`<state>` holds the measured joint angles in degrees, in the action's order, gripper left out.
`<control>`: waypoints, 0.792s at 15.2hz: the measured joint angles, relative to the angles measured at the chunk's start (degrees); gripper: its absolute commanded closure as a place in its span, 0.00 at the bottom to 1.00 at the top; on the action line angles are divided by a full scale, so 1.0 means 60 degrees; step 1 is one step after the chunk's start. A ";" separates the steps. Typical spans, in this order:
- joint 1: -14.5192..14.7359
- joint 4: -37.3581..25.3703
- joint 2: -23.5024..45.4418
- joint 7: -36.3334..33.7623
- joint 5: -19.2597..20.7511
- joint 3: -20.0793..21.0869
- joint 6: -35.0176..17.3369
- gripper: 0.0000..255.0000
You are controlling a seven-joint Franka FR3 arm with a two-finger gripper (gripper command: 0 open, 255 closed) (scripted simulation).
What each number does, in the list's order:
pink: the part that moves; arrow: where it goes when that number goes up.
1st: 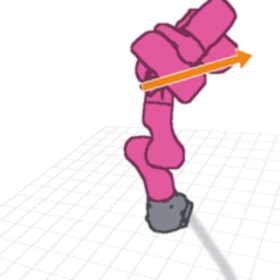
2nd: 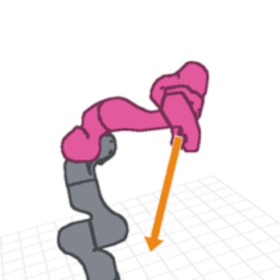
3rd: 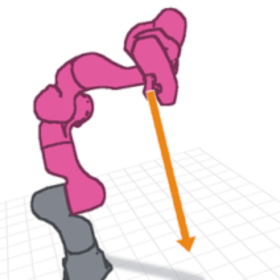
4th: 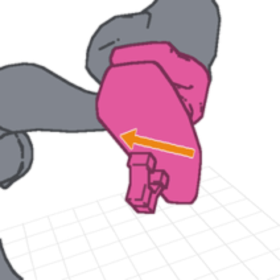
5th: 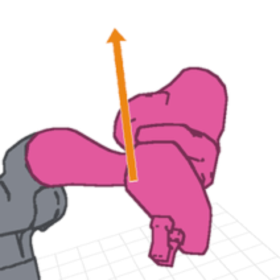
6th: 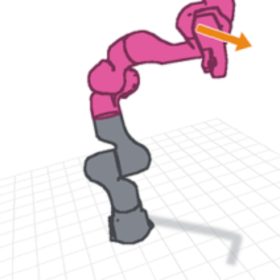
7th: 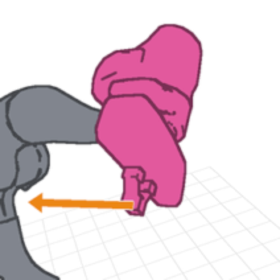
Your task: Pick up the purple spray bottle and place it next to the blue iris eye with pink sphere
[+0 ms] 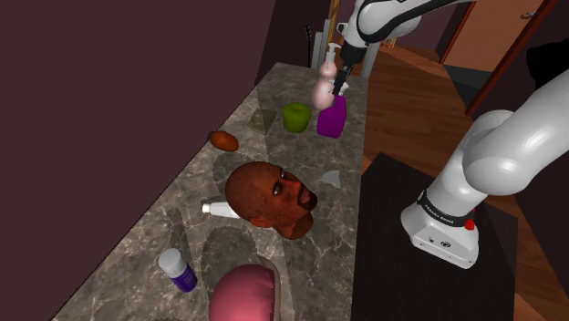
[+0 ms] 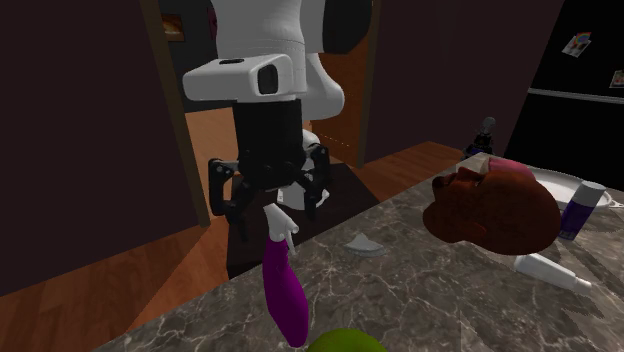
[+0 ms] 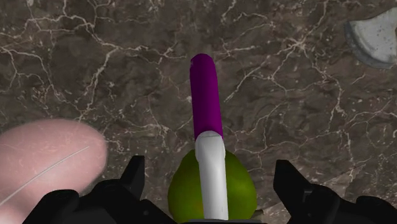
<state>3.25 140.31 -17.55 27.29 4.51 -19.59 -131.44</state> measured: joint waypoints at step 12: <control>0.0000 0.0002 -0.0001 0.0000 -0.0001 0.0000 -0.0005 1.00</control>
<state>3.25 140.32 -17.56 27.29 4.50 -19.58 -131.47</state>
